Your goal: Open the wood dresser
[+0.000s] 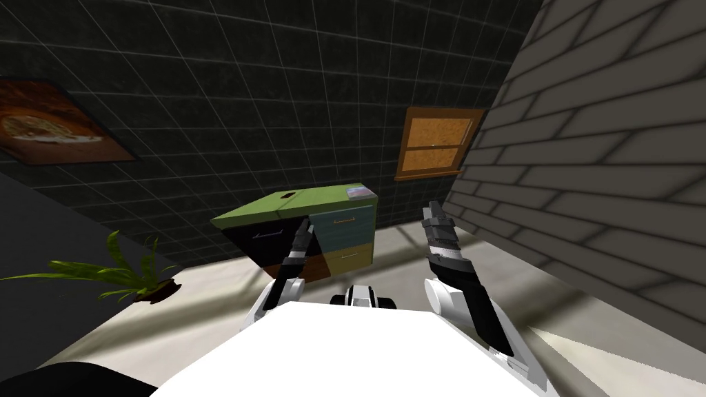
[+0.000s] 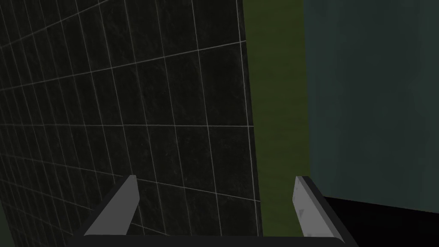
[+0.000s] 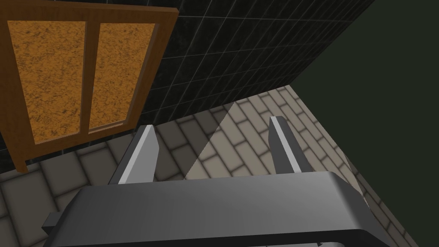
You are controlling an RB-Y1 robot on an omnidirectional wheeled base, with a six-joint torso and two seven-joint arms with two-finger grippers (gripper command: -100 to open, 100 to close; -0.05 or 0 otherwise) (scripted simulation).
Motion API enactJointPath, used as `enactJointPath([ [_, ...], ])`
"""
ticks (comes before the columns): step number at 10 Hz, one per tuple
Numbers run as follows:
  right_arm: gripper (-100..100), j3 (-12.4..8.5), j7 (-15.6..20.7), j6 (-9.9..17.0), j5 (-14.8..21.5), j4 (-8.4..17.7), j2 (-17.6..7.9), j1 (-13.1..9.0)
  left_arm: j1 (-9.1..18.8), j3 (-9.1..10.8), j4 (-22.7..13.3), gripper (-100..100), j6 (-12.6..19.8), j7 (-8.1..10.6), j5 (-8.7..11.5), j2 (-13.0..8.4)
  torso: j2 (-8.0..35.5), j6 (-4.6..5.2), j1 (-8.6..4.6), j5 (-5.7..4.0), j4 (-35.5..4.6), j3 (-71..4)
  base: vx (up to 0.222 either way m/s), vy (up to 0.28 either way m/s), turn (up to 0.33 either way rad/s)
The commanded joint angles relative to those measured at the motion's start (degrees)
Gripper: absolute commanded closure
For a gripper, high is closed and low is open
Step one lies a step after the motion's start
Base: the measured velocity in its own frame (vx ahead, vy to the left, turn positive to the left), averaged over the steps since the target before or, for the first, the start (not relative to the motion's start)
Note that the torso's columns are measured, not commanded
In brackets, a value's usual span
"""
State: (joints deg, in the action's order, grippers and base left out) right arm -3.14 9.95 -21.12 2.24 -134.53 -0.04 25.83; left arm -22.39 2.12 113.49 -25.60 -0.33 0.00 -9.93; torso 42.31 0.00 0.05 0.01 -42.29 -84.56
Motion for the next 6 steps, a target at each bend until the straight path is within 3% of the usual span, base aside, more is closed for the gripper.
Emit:
enactJointPath([
  [1, 0, 0.0, 0.0, 0.0, 0.0, 0.0, 0.0, 0.0, 0.7, 0.66, -3.3, -100, 1.5, -0.09, 0.4, -0.3, 0.0, 0.00, -0.01, 0.01, 0.0, 0.0, 0.058, -0.127, 0.038],
  [6, 0, 0.0, 0.0, 0.0, 0.0, 0.0, 0.0, 0.0, 2.2, 1.69, -9.5, -100, 3.9, -0.46, 0.9, 1.0, 0.0, 0.00, 0.02, 0.01, 0.0, 0.0, 0.075, -0.123, 0.030],
])
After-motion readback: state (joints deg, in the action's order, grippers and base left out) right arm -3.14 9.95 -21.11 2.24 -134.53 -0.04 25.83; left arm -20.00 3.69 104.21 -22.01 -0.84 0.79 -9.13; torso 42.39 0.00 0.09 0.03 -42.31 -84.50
